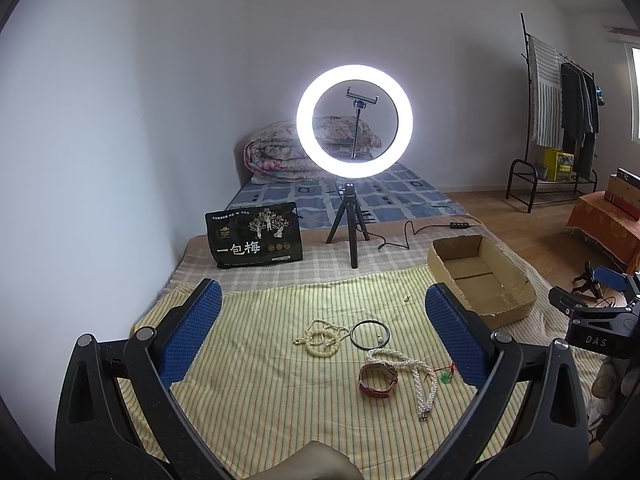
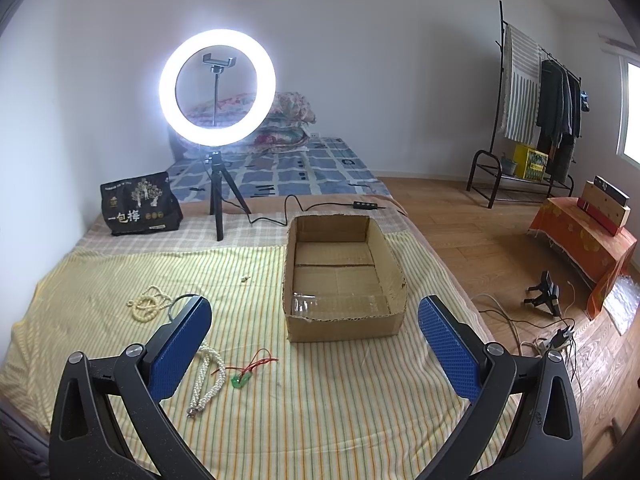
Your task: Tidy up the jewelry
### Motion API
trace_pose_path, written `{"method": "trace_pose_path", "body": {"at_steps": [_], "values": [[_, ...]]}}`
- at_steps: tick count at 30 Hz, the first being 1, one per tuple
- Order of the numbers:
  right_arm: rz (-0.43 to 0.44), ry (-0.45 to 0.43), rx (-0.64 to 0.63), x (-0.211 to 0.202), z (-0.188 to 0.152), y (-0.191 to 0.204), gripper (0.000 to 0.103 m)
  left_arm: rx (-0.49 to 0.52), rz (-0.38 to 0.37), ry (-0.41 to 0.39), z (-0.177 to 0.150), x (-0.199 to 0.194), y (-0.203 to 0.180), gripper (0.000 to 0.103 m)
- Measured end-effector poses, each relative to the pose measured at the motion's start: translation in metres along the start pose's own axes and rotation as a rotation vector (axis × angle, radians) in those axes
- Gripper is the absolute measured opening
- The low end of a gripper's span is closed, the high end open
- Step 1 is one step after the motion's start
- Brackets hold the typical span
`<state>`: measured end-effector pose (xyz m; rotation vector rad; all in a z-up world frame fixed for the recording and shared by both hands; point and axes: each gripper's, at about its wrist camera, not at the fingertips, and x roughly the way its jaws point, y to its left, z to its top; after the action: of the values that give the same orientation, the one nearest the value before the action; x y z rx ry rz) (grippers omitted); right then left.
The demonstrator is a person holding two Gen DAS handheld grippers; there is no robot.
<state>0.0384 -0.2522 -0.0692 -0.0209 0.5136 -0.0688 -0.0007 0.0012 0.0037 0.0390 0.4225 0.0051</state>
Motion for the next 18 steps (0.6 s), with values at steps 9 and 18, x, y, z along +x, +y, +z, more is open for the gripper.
{"method": "trace_pose_path", "body": {"at_steps": [9,18], "values": [[-0.001,0.0,-0.001,0.0003,0.0004,0.0002,0.102,0.0,0.0,-0.001,0.0005,0.0009,0.0008,0.103],[-0.001,0.001,-0.001,0.0002,0.0006,-0.0006,0.102,0.001,0.001,-0.001,0.0,0.0007,0.0008,0.103]]}}
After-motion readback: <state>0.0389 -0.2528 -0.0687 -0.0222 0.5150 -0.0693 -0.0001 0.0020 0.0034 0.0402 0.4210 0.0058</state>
